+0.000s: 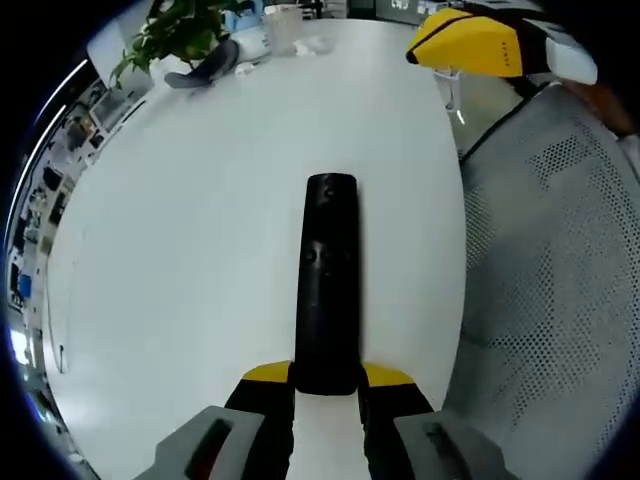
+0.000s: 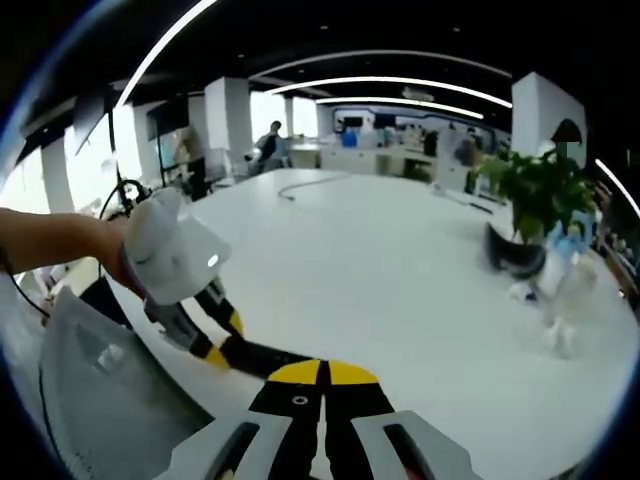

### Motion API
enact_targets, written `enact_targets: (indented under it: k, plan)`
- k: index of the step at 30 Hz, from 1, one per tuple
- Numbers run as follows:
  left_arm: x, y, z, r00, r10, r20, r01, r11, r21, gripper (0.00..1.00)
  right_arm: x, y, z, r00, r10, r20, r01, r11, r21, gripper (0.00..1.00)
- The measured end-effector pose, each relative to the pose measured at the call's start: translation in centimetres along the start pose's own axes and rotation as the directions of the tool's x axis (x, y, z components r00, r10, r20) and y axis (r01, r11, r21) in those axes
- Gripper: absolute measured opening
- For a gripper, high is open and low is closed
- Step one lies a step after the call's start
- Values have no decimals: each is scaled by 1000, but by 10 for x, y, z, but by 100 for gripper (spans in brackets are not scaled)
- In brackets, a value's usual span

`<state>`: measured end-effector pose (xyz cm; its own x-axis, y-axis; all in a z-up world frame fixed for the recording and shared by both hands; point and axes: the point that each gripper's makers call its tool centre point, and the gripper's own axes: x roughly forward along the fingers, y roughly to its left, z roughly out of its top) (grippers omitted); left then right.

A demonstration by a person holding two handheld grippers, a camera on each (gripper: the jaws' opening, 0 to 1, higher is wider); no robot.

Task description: Press the specified remote control buttons in sequence, fully releasing each button before pressing the next.

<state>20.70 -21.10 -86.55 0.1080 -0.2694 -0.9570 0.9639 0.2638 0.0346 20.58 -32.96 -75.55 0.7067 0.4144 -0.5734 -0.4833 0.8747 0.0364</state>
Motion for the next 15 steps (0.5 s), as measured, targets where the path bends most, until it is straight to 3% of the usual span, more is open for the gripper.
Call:
enact_targets:
  k: [3,8,15]
  plan:
    - [0,-3,-1,1000,-2,-1,2,1000,1,24,-1,1,2,1000,7,9,-7,1000,5,0]
    - [-2,-8,-2,1000,2,8,-2,1000,-15,24,-5,4,20,996,47,80,-51,998,43,0]
    - [-3,-19,-4,1000,0,21,0,1000,-17,24,14,-14,54,990,54,131,-70,990,123,0]
